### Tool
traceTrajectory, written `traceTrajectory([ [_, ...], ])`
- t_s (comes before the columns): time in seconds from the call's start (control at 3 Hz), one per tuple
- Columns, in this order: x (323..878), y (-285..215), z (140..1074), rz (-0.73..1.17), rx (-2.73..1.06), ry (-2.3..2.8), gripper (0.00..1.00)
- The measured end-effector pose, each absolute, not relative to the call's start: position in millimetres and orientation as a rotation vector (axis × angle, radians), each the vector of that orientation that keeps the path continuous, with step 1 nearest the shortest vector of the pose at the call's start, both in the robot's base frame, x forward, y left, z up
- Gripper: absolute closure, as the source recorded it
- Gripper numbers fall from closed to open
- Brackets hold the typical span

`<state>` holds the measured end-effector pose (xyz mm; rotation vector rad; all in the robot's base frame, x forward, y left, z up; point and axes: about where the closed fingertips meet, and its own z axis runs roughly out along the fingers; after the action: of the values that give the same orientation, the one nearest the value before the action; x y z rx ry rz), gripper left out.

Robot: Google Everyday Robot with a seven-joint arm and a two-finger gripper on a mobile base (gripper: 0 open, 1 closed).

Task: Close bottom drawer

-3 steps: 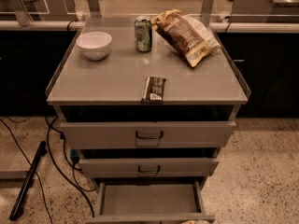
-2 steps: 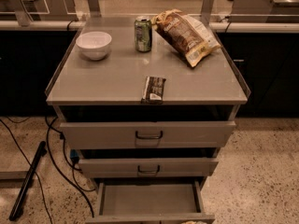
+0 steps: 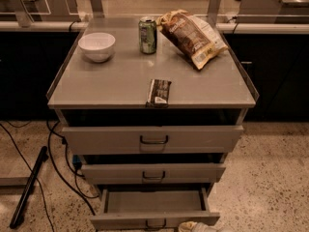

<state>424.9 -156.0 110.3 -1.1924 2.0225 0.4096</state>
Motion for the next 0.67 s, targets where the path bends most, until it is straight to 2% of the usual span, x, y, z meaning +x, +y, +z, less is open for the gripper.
traceTrajectory([
  [0.67, 466, -146, 94, 0.359, -1.198, 1.965, 1.0],
])
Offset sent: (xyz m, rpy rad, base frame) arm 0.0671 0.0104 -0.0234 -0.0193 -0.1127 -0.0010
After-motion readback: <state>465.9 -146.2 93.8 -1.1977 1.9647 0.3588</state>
